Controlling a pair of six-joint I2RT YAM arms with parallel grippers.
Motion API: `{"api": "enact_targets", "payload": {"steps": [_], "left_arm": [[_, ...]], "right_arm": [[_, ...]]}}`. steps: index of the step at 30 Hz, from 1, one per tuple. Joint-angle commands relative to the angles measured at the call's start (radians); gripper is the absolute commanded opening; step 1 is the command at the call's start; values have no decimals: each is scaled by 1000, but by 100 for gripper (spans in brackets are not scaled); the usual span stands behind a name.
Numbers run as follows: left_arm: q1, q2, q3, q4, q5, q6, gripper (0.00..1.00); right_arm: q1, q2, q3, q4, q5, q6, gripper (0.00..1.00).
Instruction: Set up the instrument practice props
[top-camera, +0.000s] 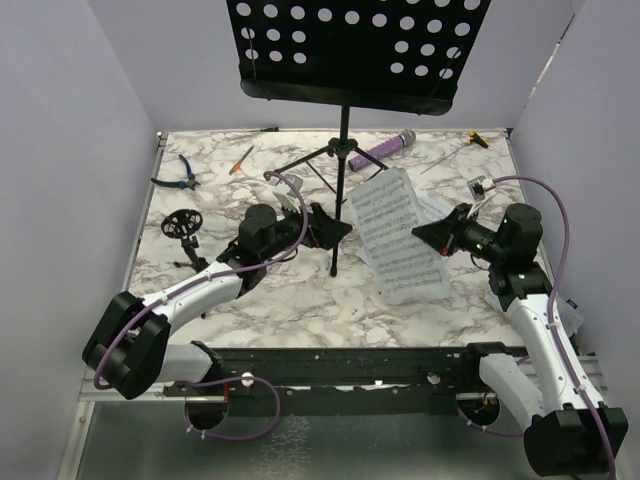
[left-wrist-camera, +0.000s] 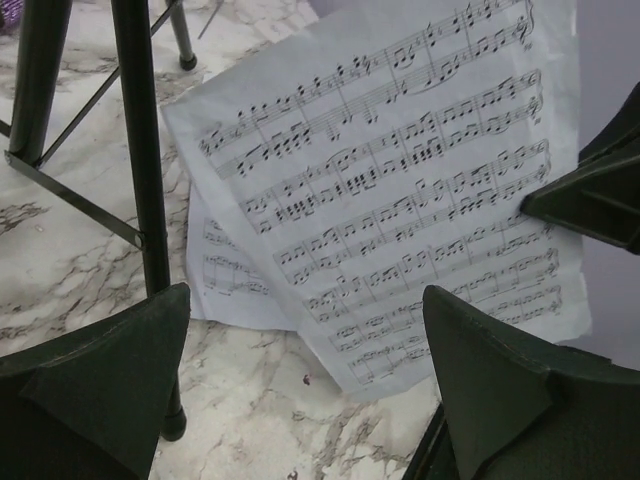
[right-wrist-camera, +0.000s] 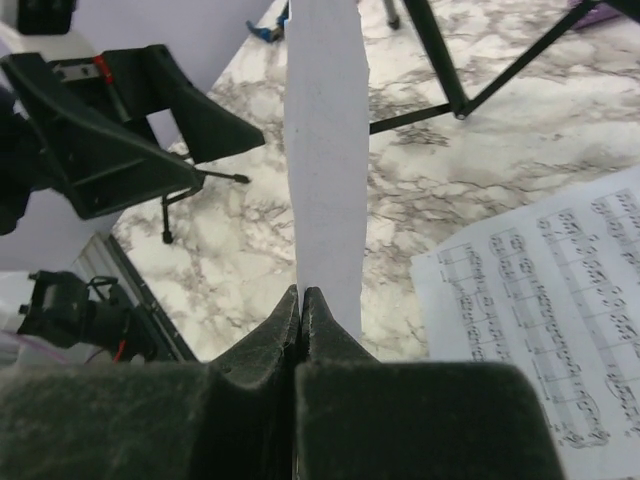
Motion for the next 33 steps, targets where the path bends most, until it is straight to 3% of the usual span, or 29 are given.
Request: {"api": "enact_targets", "payload": {"steps": [1, 11, 18, 21, 27, 33], "left_arm": [[54, 5, -58, 204, 175, -114, 99], [120, -100, -154, 326, 238, -148, 98], [120, -114, -217, 528, 293, -204, 92], [120, -90, -234, 639, 319, -255, 88], [120, -20, -243, 876, 388, -382, 73], [120, 30, -235, 985, 408, -447, 45]], "right_arm": [[3, -11, 15, 13, -186, 10, 0], [7, -33, -31, 418, -325, 268, 0], [52, 8, -100, 828, -289, 529, 0], [96, 46, -85, 899, -261, 552, 0], [163, 112, -50, 938, -218, 520, 0], [171, 147, -40, 944, -207, 500, 0]]}}
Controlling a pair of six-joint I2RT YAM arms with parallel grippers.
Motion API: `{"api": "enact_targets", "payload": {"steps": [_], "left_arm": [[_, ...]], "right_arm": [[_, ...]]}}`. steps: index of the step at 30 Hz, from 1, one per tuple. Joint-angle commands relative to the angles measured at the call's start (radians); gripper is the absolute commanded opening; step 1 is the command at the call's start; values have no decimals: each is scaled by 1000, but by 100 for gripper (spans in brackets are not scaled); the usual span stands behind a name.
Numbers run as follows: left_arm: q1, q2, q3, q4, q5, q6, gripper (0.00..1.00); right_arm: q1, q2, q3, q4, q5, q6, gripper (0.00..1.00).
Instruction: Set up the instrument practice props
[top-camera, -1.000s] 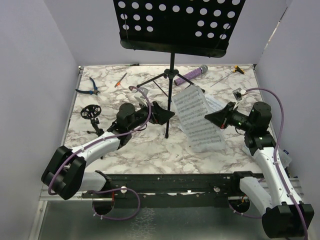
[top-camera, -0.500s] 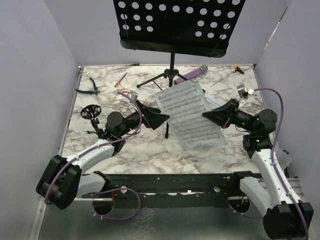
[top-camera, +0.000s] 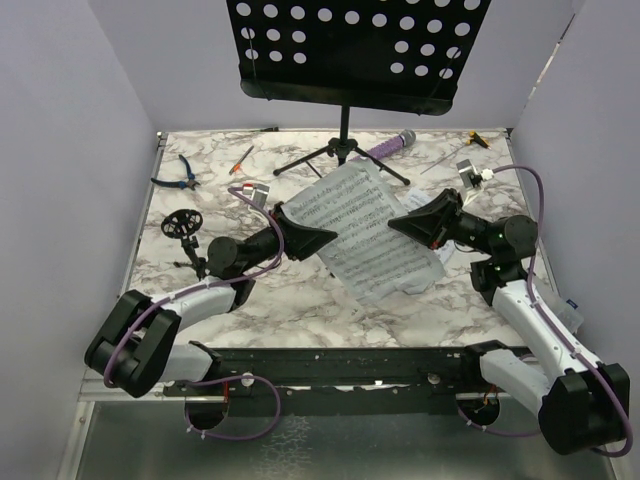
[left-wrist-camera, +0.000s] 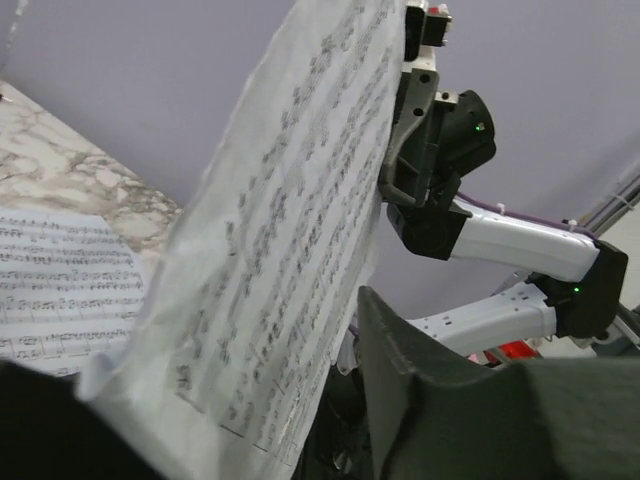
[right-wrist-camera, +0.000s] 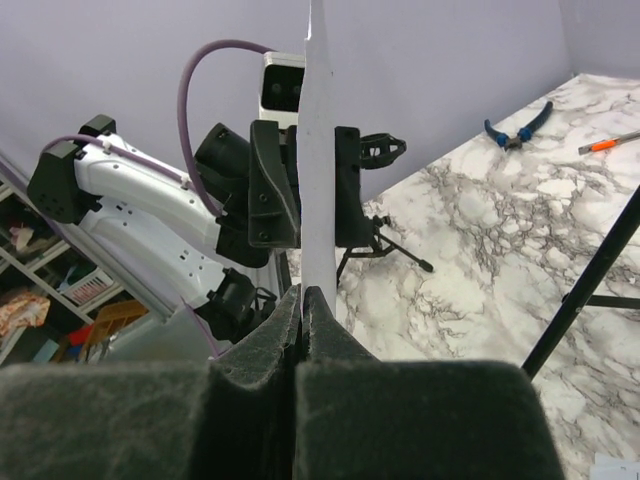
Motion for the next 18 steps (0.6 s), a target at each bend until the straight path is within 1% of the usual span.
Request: {"api": "enact_targets", "payload": {"steps": [1, 3, 5, 8, 11, 13, 15, 18], "left_arm": [[3, 32, -1, 163, 53, -71, 43], [3, 35, 0, 166, 51, -69, 40], [3, 35, 0, 166, 48, -65, 34], [3, 34, -2, 166, 43, -61, 19], [4, 32, 2, 162, 43, -59, 8], [5, 28, 6, 152, 48, -54, 5], [5, 22, 12, 126, 60, -32, 0], [9, -1, 29, 28, 82, 28, 0]], "right_arm": [[7, 9, 30, 39, 35, -22, 0], [8, 8, 27, 9, 44, -44, 0], [7, 8, 16, -18, 57, -68, 0], [7, 18, 4, -37, 59, -87, 1], [8, 25, 4, -77, 50, -120, 12], [7, 24, 18, -155, 50, -175, 19], [7, 22, 41, -269, 60, -260, 27], [7, 21, 81, -426, 69, -373, 38]]}}
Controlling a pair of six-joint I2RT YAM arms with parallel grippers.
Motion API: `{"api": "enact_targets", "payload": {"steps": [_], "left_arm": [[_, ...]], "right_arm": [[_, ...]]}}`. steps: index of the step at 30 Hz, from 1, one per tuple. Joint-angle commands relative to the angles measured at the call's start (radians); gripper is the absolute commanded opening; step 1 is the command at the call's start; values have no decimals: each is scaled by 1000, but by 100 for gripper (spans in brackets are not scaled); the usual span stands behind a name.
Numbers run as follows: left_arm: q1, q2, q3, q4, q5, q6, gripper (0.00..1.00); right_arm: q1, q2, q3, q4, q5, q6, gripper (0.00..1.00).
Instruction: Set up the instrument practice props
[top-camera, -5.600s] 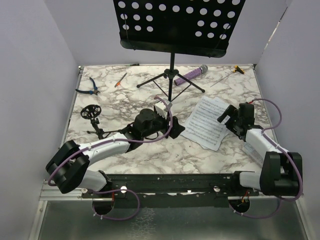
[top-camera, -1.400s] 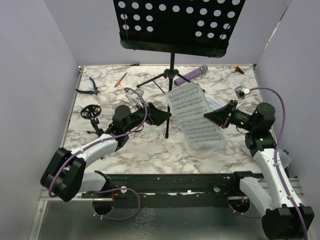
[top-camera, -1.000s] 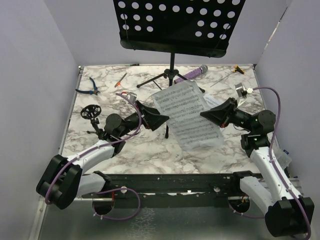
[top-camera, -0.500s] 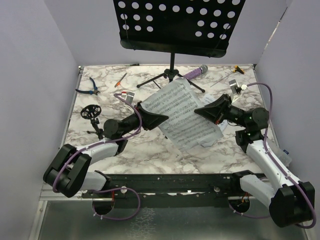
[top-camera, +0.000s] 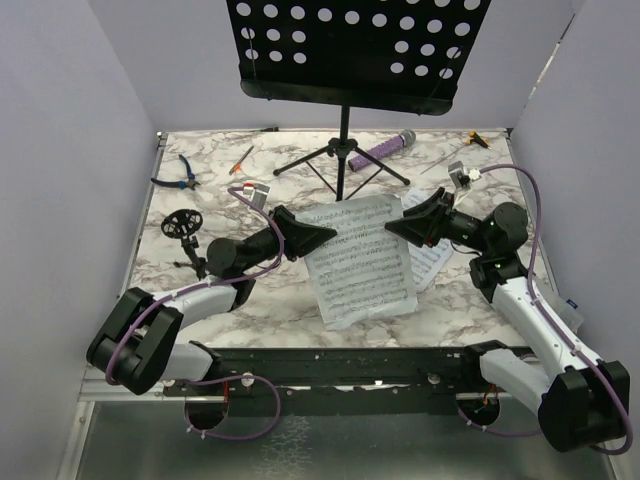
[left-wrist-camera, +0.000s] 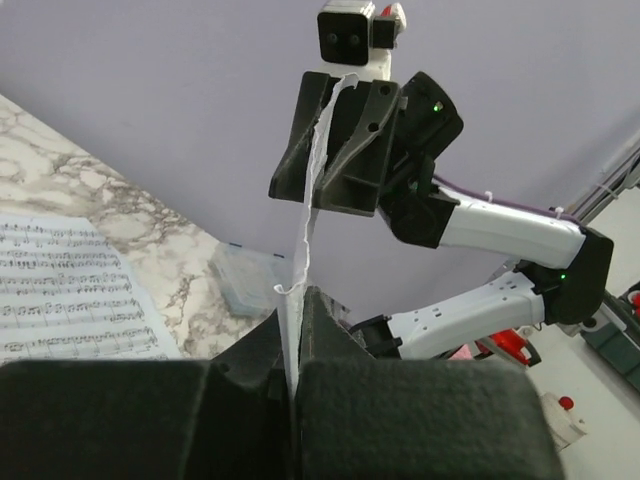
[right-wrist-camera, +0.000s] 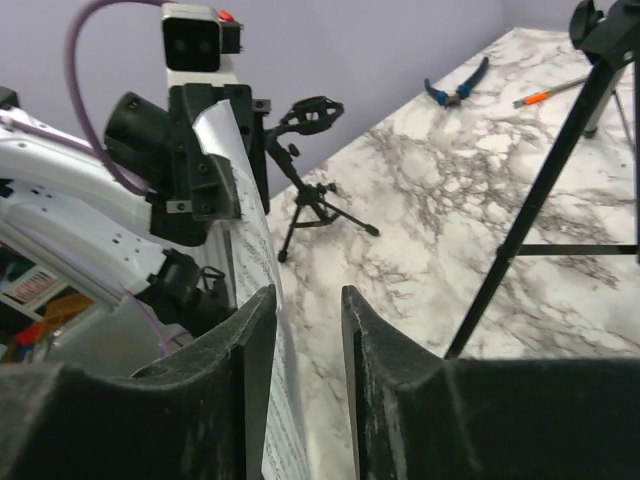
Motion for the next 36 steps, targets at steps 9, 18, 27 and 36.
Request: {"api": "enact_targets", "payload": {"steps": [9, 18, 27, 36], "left_arm": [[10, -149, 98, -378, 70, 251, 0], [10, -246, 195, -615, 39, 345, 0], [10, -226, 254, -648, 95, 336, 0], [10, -220, 271, -687, 72, 360, 0]], "right_arm": [[7, 15, 115, -392, -42, -318, 75], [55, 8, 67, -327, -77, -300, 82], [180, 51, 70, -230, -77, -273, 66], [185, 41, 95, -281, -59, -303, 4]]}}
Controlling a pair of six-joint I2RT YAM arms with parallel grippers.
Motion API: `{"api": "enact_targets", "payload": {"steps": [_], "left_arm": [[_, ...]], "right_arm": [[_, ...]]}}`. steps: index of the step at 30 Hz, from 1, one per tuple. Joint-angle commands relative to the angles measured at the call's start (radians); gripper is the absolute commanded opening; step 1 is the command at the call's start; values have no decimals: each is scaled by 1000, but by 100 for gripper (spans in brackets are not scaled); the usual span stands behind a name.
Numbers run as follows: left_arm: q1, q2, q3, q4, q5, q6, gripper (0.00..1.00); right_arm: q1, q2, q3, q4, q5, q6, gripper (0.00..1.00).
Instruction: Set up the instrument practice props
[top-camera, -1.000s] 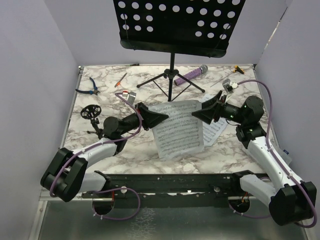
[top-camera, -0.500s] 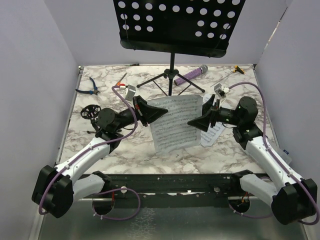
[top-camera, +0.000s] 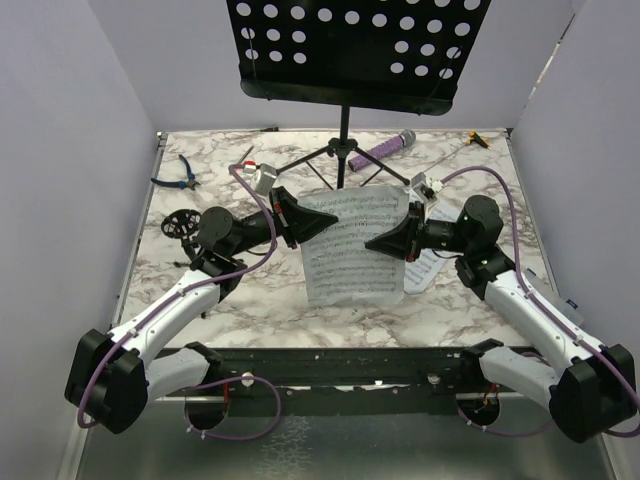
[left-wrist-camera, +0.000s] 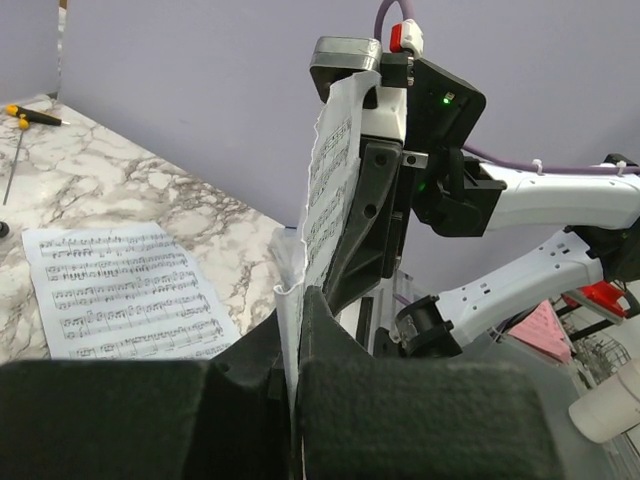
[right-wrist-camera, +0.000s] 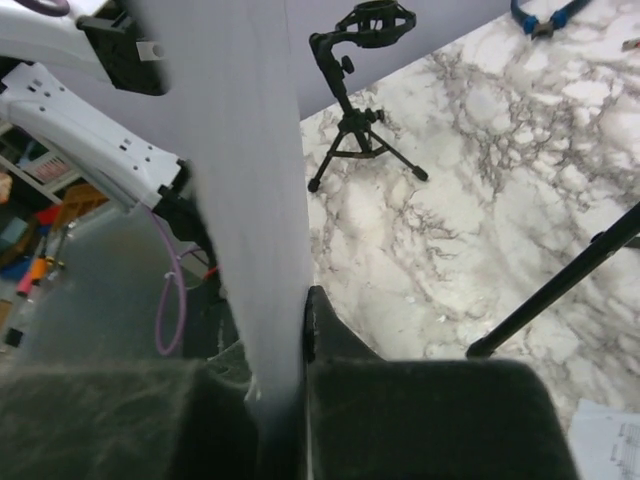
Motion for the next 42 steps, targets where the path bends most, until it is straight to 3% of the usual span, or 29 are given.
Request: {"api": "enact_targets", "payload": {"steps": [1, 2, 3, 7, 8, 10, 14, 24, 42], "left_arm": [[6, 2, 26, -36, 5, 26, 0], [7, 0, 26, -41, 1, 25, 2], [6, -1, 24, -45, -3, 23, 10], [7, -10, -2, -49, -32, 7, 72], [7, -15, -14, -52, -47, -2, 82], [7, -24, -34, -58, -76, -16, 93], [7, -31, -45, -88, -107, -13, 99], [7, -39, -43, -217, -173, -4, 99], [8, -35, 112, -550, -296, 285, 99]], "right_arm": [[4, -16, 20, -20, -1, -19, 1], [5, -20, 19, -23, 2, -16, 1], [4, -25, 19, -29, 6, -14, 1], [4, -59, 11, -62, 33, -14, 0], [4, -72, 9, -74, 48, -14, 1], [5, -99, 2, -94, 82, -14, 0], [5, -152, -29, -111, 148, -20, 0], [4, -204, 24, -264, 220, -55, 0], [4, -198, 235, -462, 466, -136, 0]]}}
